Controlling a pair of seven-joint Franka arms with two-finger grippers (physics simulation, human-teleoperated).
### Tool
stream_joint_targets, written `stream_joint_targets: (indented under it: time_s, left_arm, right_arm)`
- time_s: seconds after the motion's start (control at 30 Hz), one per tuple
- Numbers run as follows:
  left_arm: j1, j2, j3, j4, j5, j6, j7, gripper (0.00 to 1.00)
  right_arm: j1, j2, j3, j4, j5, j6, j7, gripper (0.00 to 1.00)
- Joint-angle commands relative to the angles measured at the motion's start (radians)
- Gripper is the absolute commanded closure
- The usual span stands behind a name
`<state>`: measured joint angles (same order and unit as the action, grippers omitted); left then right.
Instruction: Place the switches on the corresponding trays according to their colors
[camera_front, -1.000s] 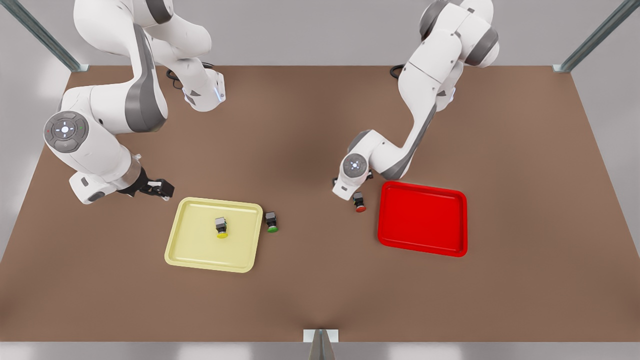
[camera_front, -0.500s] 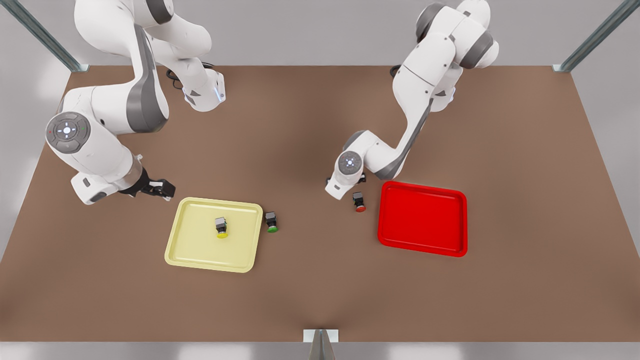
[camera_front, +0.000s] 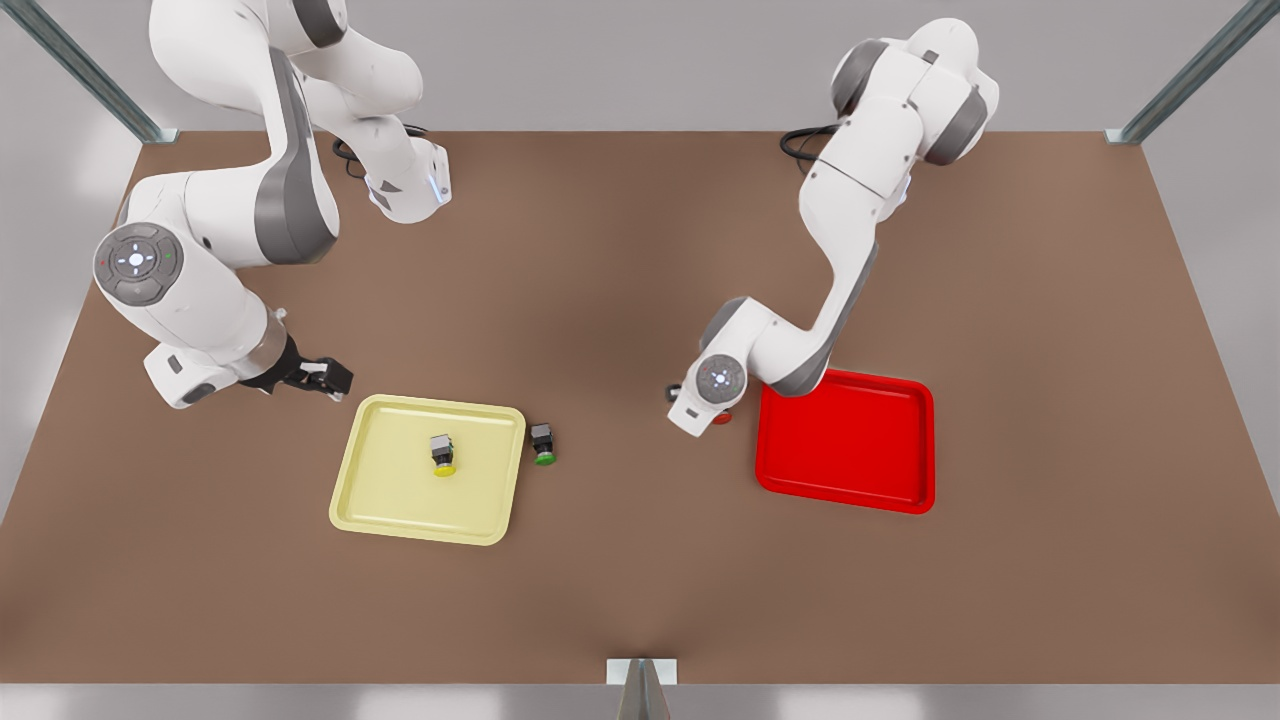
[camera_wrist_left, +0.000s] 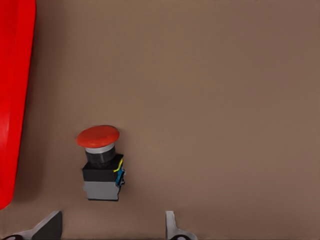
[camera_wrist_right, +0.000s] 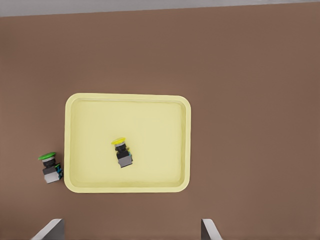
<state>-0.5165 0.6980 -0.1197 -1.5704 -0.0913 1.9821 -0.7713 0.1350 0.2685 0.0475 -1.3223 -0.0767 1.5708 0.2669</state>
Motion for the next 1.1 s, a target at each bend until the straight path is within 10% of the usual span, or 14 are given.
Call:
stream_joint_targets:
  time_s: [0.0, 1.07]
  left_arm:
    - [0.004, 0.000, 0.000, -0.003, -0.033, 0.000, 0.001, 0.00]
    - [0.122, -0.064, -0.074, -0.204, -0.035, 0.233, 0.185, 0.01]
  right_arm:
    - [0.000, 0.000, 0.000, 0.000, 0.000, 0.000, 0.000, 0.00]
    - [0.003, 0.001, 0.003, 0.000, 0.000, 0.000, 0.000, 0.00]
